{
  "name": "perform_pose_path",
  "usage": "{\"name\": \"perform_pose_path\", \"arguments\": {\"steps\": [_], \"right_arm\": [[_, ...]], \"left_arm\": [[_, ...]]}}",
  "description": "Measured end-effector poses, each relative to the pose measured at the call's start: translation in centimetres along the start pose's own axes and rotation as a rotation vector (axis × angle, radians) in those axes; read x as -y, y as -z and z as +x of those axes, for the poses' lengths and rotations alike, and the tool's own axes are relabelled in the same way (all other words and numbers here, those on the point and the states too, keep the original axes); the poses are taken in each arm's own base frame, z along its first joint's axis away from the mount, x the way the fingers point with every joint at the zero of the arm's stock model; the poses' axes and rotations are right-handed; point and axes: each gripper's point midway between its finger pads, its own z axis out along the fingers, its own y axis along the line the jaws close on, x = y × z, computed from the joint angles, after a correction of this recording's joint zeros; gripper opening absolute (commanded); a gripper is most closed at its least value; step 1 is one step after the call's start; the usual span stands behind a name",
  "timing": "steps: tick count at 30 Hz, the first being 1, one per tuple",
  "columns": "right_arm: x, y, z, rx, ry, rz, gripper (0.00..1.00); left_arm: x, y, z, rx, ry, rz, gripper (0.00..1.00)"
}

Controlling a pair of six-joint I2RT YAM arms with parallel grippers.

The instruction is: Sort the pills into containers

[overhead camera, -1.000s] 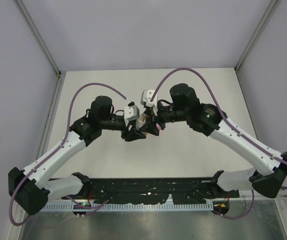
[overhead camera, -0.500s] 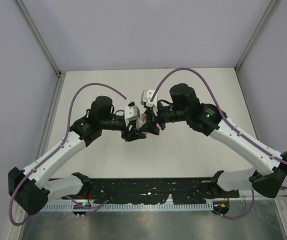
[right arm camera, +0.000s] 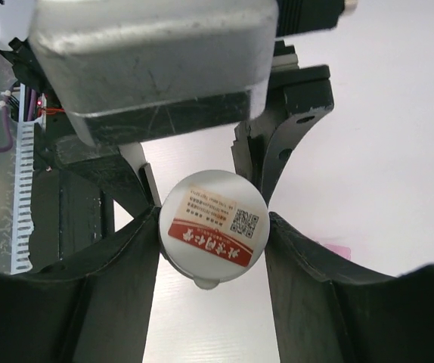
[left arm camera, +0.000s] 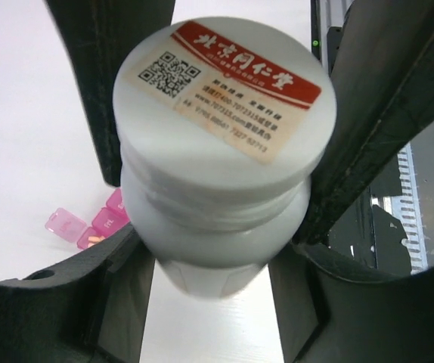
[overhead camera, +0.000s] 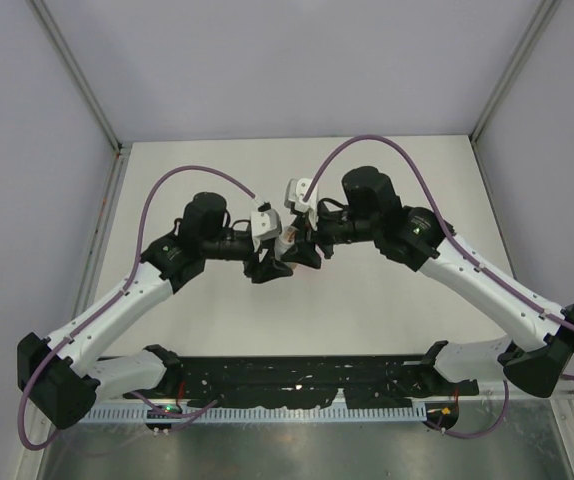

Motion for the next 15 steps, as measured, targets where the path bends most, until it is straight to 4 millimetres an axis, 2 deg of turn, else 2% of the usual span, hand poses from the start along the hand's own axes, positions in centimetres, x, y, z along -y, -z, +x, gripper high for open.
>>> {"name": "perform_pose_path", "arguments": {"steps": [4, 15], "right_arm": [[0.5, 0.3, 0.3, -0.007, -0.007, 0.023, 0.2], [1.3, 1.0, 0.6, -0.012, -0.014, 0.058, 0.2]], "left_arm": [[-0.5, 0.0, 0.1, -0.008, 0.016, -0.028, 0.74], [-1.2, 0.2, 0.3, -0.017, 0.025, -0.07, 0.84]]}}
